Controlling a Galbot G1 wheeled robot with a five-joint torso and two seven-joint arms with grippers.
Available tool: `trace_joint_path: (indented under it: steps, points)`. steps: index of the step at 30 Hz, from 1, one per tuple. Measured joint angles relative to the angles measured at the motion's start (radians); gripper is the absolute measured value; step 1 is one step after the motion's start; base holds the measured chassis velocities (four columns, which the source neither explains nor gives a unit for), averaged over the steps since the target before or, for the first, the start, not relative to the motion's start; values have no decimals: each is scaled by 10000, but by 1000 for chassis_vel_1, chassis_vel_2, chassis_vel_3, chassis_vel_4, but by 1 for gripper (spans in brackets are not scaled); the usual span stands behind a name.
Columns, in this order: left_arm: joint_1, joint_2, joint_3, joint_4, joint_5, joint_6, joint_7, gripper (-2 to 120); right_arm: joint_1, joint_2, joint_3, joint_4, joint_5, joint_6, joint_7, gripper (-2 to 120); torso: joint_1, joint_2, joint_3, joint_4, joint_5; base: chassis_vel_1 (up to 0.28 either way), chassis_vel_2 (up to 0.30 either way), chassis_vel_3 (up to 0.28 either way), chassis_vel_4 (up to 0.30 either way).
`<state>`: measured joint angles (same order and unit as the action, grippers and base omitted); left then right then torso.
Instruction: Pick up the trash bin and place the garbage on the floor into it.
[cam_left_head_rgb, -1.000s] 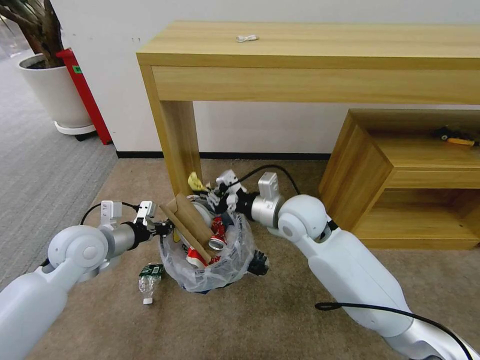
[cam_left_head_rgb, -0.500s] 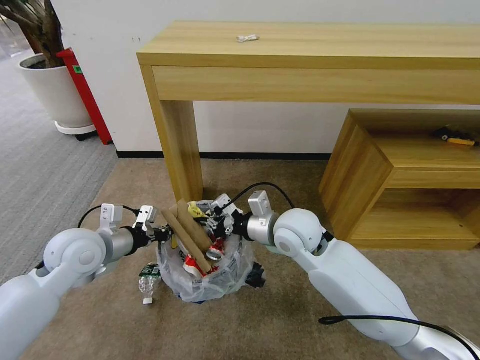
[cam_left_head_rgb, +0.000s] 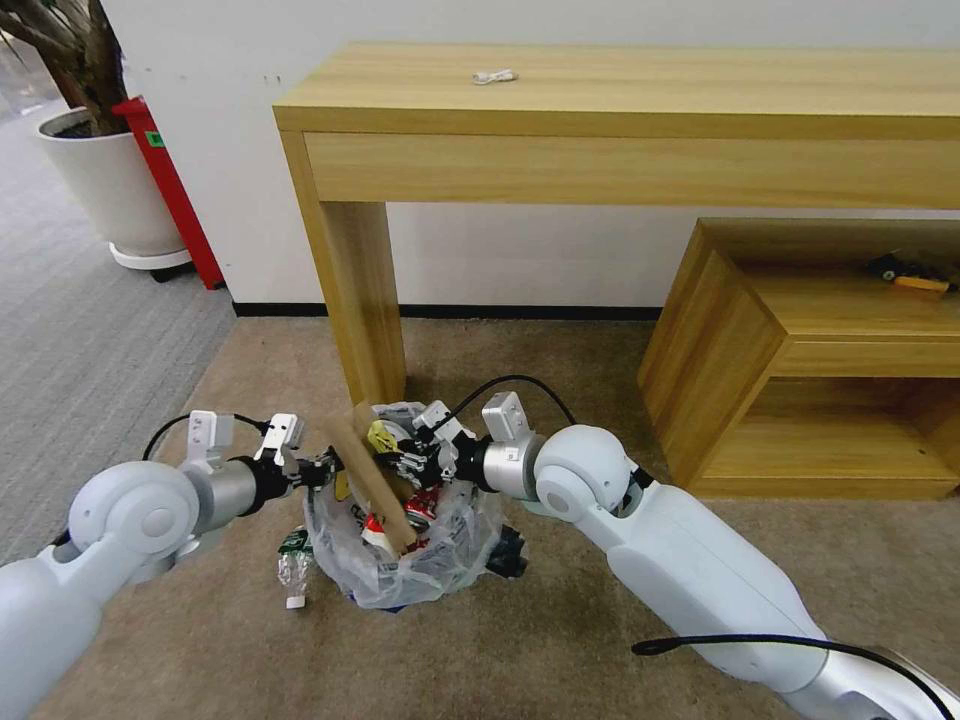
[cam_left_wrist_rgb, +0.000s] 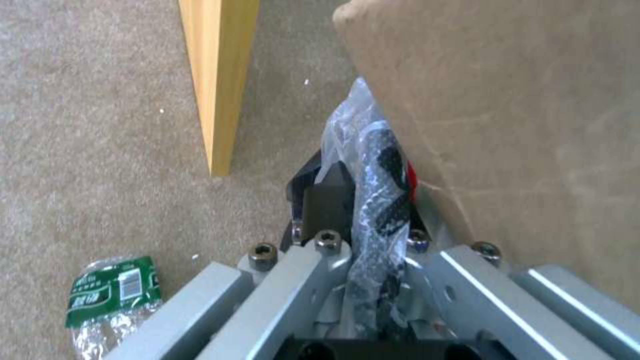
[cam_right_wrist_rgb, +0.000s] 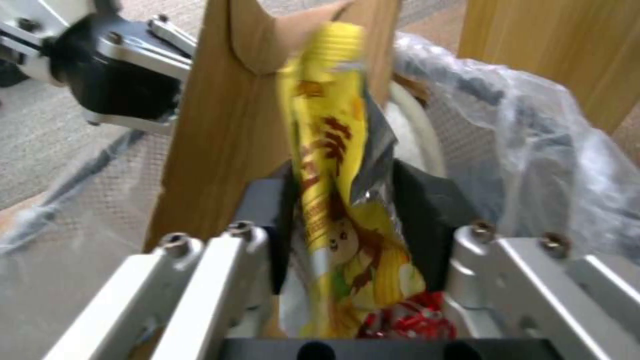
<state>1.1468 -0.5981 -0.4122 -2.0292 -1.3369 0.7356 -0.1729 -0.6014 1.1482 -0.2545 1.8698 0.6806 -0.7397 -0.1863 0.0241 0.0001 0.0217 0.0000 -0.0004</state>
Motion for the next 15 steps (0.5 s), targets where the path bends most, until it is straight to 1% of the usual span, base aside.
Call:
trace_joint_path:
  steps: [1,2,3,5,6,9,10,13,14,15]
  points:
    - [79,-32,-106,1,-24,0,-1,0,-45,21,35,-33,-72,4,7,46,0,0,0,0,0,0,0,0,0]
    - [79,-32,-106,1,-24,0,-1,0,-45,21,35,-33,-72,4,7,46,0,0,0,0,0,0,0,0,0]
    - [163,-63,-226,18,-76,0,-8,0,-103,67,114,-49,-117,8,12,51,0,0,0,-4,0,0,0,0,0]
    - [327,-56,-392,31,-86,-1,27,0,-110,97,209,-18,-119,16,8,61,1,0,0,-3,0,0,0,0,0]
    - [327,-56,-392,31,-86,-1,27,0,-110,97,209,-18,-119,16,8,61,1,0,0,-3,0,0,0,0,0]
    - [682,21,-725,36,-36,-2,268,0,-60,73,350,112,-103,21,4,75,0,0,0,-1,0,0,0,0,0]
    - [682,21,-725,36,-36,-2,268,0,-60,73,350,112,-103,21,4,75,0,0,0,-1,0,0,0,0,0]
    - [1008,77,-1035,70,116,-3,534,0,-37,87,546,205,-39,74,17,88,0,0,0,-2,0,0,0,0,0]
    - [1008,77,-1035,70,116,-3,534,0,-37,87,546,205,-39,74,17,88,0,0,0,-2,0,0,0,0,0]
    - [1175,95,-1193,105,228,-2,696,0,-45,106,693,261,27,165,22,92,0,0,0,-2,1,0,0,0,0]
